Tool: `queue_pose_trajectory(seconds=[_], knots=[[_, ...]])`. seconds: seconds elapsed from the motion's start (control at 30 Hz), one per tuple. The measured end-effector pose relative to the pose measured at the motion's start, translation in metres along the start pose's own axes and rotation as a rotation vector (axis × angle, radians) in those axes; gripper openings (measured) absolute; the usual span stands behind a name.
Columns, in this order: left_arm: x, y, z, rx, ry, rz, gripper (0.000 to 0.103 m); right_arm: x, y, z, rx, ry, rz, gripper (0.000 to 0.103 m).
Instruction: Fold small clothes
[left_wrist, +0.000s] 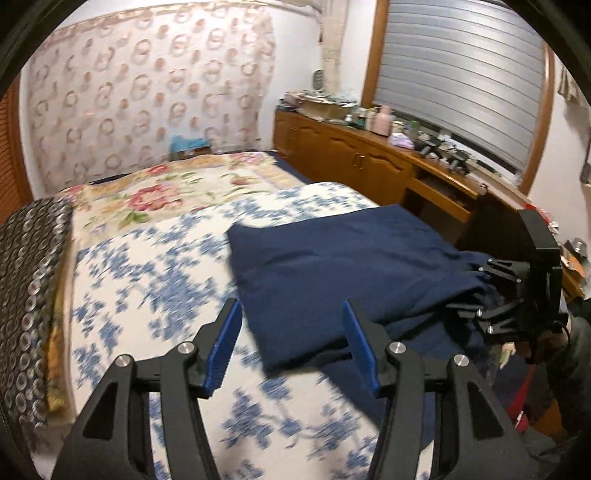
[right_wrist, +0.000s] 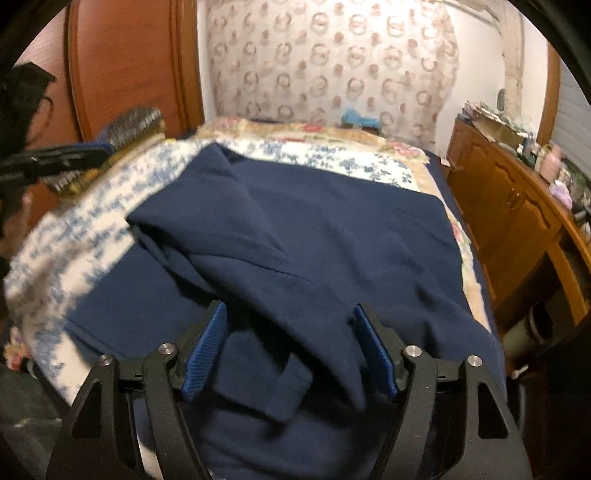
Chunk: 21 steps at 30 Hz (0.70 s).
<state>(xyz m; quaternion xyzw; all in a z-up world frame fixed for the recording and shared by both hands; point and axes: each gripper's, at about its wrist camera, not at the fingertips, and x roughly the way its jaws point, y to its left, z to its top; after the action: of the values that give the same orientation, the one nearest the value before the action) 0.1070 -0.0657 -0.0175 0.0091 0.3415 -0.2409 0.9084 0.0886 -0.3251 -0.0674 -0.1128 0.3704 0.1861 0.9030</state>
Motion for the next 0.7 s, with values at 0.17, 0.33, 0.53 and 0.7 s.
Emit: queue_pose_trajectory(seconds=[0.17, 0.33, 0.53, 0.7], knots=[[-0.001, 0.017, -0.009, -0.019, -0.003, 0.042, 0.055, 0.014, 0.002, 0.002, -0.047, 0.034, 0.013, 0.020], [-0.003, 0.023, -0.012, -0.023, -0.011, 0.054, 0.055, -0.017, 0.006, 0.008, -0.037, -0.065, 0.054, 0.010], [-0.007, 0.021, -0.009, -0.013, -0.026, 0.049, 0.055, -0.066, 0.001, 0.020, 0.001, -0.155, 0.046, 0.010], [-0.010, 0.017, -0.007, -0.010, -0.044, 0.044, 0.055, -0.071, -0.025, 0.004, 0.043, -0.094, -0.061, 0.011]])
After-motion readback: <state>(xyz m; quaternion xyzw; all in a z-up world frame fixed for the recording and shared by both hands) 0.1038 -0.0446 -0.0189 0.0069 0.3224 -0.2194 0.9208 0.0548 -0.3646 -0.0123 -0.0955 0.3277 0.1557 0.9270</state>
